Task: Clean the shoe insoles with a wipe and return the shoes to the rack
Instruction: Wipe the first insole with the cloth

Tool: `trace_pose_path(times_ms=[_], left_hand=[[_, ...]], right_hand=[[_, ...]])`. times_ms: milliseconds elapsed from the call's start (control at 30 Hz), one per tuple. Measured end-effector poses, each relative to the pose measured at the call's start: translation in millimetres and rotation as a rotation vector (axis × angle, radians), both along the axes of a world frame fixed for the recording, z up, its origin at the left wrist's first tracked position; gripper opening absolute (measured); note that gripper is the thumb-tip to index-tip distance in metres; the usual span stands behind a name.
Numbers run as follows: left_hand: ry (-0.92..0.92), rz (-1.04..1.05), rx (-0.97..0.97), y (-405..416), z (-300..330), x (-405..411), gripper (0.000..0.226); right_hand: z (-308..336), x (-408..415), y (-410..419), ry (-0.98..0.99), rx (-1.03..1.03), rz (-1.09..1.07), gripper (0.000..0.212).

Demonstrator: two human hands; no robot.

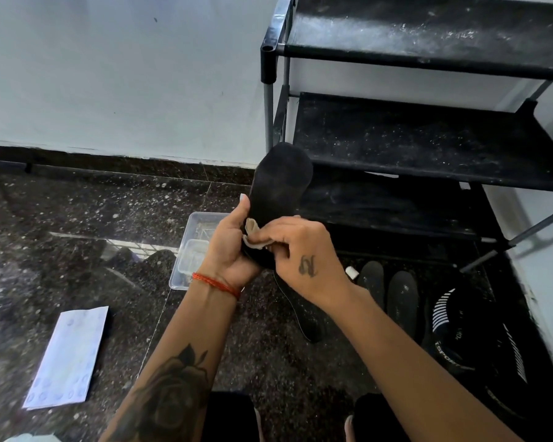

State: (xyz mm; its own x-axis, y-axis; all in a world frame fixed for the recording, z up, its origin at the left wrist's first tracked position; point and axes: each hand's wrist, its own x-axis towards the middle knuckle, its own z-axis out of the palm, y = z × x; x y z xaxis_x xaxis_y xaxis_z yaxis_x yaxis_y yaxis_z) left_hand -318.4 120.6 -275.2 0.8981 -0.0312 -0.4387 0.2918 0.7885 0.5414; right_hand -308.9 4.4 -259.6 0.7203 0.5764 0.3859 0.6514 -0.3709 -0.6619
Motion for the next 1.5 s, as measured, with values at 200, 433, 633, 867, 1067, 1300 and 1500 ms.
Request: trace_pose_path(times_ms=[200,433,633,867,1067,1300,1500], left_hand=[[-0.014,0.011,0.026,-2.1,7.9,-2.9,0.069],[-0.029,0.049,0.131,-6.3,8.7,-2.0,0.078],[0.014,0.023,0.071,4.7,1.8,-0.3,0.072],[-0.011,0.046,0.057,4.0,7.2,0.4,0.07],[-0.005,0.029,0.089,4.0,4.1,0.0,0.069],[0.008,0.05,0.154,4.5,1.8,1.5,0.061],[-0.016,0.048,0.1,4.7,4.5,1.1,0.071]], right_hand=[[-8.7,11.6,-11.6,-0.15,-0.245,-0.229,0.04],[-2.4,-2.5,3.4,-0.104,0.038,-0.142,0.026],[-12.4,0.8,-0.3,-0.146,-0.21,-0.152,0.017],[-0.1,5.7,-5.8,-0.089,0.021,-0.333,0.016],[-5.3,-7.4,6.2,-0.127,-0.076,-0.079,0.021],[-6.0,-2.2,1.9,-0.135,-0.221,-0.169,0.013],[1.3,5.4,-6.4,-0.114,-0.031,-0.349,0.013]])
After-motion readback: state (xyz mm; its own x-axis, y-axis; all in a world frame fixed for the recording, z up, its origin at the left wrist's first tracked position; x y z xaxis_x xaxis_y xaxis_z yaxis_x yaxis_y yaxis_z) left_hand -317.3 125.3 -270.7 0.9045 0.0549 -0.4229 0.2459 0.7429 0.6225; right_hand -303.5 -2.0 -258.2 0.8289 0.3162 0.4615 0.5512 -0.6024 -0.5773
